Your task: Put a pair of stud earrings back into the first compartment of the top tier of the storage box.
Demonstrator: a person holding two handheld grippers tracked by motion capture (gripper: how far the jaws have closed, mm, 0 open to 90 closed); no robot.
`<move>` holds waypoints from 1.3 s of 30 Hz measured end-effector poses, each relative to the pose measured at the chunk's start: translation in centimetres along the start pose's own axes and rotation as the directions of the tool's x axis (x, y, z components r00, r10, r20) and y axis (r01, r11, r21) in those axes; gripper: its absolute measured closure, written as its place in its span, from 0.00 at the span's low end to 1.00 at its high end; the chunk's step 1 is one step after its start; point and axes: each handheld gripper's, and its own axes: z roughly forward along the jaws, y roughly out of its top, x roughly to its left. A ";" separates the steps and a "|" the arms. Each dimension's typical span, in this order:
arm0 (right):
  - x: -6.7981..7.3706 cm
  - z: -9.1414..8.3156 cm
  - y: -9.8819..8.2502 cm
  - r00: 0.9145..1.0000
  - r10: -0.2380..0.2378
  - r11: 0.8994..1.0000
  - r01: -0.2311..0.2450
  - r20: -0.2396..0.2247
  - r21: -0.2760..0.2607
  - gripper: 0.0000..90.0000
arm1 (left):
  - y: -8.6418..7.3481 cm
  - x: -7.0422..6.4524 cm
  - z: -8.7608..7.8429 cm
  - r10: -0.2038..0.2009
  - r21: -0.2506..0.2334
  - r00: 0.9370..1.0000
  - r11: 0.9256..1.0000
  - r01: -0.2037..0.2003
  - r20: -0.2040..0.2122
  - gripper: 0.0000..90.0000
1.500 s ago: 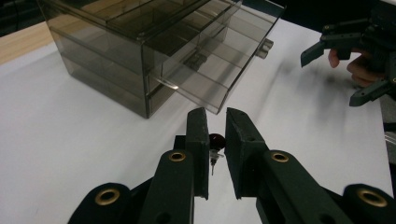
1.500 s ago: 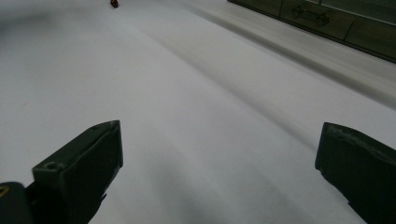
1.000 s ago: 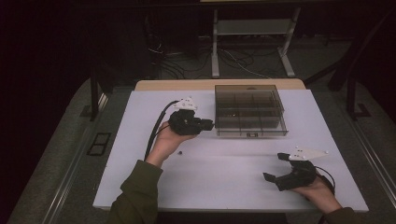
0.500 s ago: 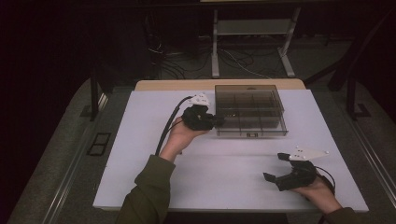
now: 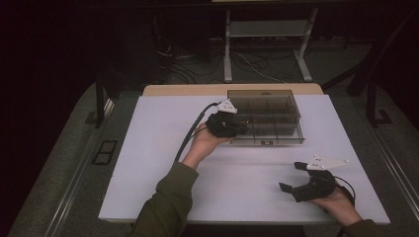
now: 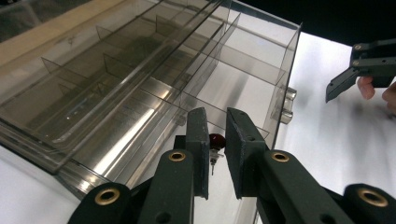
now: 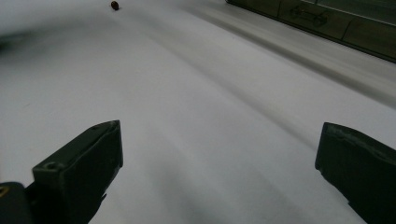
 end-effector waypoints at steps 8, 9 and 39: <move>0.0 0.0 0.0 1.000 0.001 1.000 -0.001 -0.001 -0.001 0.00 | 0.0 0.1 -1.1 -0.015 -0.016 1.000 1.000 0.015 -0.007 0.75; 0.0 0.0 0.0 1.000 0.001 1.000 -0.001 0.000 -0.001 0.00 | 0.0 0.1 -1.1 -0.015 -0.016 1.000 1.000 0.015 -0.007 0.73; 0.0 0.1 0.0 1.000 -0.002 1.000 0.002 0.006 0.003 0.00 | -5.4 -0.9 -9.3 -0.068 -0.062 0.993 0.996 0.062 -0.101 0.36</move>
